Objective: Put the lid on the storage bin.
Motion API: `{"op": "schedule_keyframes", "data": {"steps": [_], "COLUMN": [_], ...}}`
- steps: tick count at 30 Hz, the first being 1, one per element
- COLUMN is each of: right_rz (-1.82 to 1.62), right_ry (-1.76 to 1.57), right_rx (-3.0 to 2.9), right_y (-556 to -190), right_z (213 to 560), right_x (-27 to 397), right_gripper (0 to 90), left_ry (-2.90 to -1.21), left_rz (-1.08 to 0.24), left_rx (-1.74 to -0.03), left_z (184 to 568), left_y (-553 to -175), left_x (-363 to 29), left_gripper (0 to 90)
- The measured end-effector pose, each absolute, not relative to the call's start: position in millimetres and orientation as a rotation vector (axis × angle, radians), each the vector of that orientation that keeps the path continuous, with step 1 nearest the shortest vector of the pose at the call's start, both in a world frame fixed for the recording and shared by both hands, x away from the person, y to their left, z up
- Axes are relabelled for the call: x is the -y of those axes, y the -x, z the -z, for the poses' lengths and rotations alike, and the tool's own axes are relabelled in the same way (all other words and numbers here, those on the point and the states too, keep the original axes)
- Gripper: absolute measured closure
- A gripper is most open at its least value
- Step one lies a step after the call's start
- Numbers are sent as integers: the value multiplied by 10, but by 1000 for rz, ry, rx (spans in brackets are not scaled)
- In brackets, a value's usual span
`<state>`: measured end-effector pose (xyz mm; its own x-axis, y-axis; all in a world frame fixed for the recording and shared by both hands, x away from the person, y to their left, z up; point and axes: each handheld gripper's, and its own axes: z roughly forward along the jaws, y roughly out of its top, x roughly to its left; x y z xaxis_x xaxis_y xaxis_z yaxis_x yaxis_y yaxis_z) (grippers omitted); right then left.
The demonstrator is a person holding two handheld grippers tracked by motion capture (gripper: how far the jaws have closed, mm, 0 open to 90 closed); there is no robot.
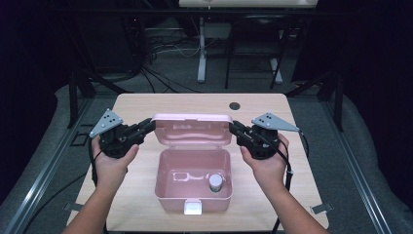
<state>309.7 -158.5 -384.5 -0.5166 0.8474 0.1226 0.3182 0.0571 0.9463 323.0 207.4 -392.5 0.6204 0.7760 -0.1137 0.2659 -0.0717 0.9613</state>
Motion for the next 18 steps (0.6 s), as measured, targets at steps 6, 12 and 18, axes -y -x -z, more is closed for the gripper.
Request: {"op": "schedule_keyframes", "data": {"steps": [6, 12, 18], "right_rz": [-1483, -1512, -1528], "right_ry": [-1156, -1160, -1163], "right_rx": [-1872, -1878, -1886], "right_y": [-3035, -2989, -2933], "right_z": [3865, 3894, 3922], "right_x": [1602, 1628, 1647], "right_gripper": [795, 787, 784], "left_ry": [-1631, -1639, -1647], "left_rz": [-511, -516, -515], "left_rx": [-869, -862, -859], "left_z": [3944, 3964, 3981], "left_y": [-3176, -3115, -3053], "left_x": [-2083, -2078, -2086], "left_gripper": [790, 777, 774]}}
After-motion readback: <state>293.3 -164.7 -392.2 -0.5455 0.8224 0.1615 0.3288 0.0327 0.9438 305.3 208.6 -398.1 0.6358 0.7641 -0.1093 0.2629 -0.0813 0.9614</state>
